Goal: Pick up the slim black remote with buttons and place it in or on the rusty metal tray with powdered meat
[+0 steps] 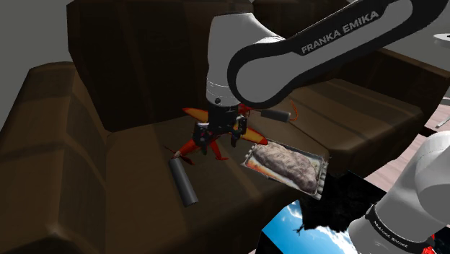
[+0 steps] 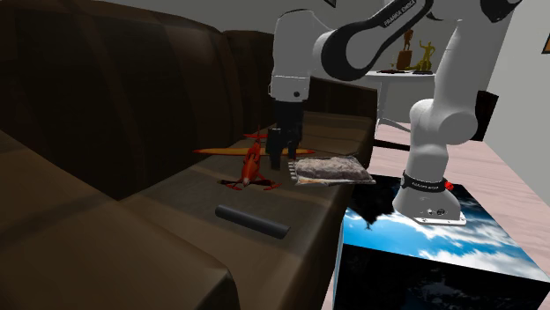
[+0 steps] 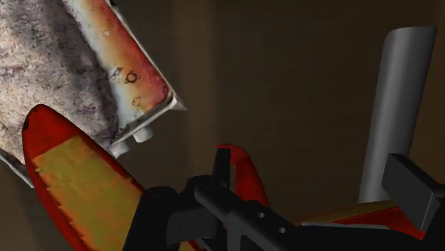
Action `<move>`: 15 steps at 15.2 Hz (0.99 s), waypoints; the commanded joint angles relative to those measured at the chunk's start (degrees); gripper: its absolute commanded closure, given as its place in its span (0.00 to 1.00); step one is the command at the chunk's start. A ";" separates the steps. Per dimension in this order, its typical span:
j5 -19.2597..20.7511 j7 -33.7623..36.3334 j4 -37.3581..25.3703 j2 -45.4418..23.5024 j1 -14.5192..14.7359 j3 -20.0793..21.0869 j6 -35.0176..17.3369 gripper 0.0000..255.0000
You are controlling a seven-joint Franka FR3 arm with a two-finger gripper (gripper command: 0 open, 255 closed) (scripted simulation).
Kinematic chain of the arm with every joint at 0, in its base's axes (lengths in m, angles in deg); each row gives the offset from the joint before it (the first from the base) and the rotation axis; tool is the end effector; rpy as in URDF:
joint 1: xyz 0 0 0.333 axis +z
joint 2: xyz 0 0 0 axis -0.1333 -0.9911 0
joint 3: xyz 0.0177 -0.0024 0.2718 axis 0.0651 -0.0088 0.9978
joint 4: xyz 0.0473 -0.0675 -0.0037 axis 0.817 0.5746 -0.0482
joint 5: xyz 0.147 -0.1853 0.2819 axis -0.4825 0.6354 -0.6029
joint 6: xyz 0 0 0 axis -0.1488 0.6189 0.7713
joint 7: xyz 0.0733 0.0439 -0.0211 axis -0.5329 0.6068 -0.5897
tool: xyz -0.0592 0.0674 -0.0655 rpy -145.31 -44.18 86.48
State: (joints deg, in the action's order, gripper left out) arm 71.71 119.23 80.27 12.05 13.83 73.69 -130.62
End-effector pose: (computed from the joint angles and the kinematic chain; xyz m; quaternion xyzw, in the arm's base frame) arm 0.4081 0.2672 0.3819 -0.9919 0.1206 -0.0184 0.0360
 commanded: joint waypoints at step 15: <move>14.36 18.03 -14.00 -25.32 6.06 2.62 -8.20 0.00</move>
State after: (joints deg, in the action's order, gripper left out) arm 85.64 136.84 65.95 -12.70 19.63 76.43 -138.00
